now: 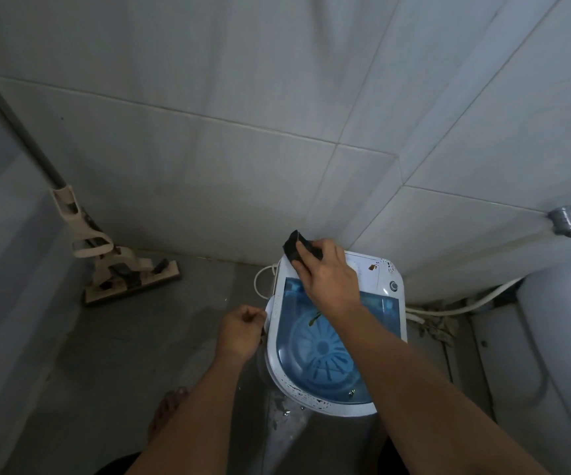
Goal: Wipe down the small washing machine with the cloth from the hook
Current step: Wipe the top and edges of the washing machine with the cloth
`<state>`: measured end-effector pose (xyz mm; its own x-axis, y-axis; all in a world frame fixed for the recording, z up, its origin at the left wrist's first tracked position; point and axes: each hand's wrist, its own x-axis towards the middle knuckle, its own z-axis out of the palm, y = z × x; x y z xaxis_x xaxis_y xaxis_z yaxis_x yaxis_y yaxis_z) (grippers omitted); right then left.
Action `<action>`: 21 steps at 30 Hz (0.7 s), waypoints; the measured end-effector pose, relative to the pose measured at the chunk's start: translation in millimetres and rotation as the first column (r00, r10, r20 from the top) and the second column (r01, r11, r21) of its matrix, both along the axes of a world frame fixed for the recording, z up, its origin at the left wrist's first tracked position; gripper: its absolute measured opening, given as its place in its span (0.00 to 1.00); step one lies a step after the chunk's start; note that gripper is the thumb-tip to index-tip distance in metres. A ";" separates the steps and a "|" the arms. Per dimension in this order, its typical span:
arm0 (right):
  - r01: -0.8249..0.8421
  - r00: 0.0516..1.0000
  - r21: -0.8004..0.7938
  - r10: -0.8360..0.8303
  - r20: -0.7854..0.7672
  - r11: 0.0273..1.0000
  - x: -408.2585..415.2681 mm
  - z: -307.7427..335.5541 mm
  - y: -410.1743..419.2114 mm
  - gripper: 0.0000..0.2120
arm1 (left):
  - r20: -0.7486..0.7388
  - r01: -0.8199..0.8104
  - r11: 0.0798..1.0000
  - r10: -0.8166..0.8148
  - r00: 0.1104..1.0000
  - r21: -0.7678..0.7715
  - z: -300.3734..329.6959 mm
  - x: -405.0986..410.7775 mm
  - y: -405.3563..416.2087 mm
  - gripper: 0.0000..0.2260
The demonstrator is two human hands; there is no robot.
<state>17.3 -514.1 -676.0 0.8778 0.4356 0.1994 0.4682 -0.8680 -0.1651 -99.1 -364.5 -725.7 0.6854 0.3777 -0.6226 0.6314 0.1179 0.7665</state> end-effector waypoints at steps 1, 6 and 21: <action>-0.007 1.000 -0.008 0.007 0.000 1.000 -3.5 -0.6 -0.5 0.20 | 0.004 -0.012 1.000 0.012 1.000 -0.012 0.5 0.1 -0.3 0.06; -0.059 0.998 -0.053 0.060 0.013 0.997 -8.7 -0.6 -3.6 0.20 | -0.009 -0.035 0.997 0.034 0.999 -0.066 4.8 0.4 -1.4 0.06; 0.027 0.998 0.010 -0.027 -0.063 1.000 -2.3 4.6 12.6 0.17 | 0.020 0.053 0.988 -0.051 0.999 -0.145 17.0 -0.7 1.3 0.11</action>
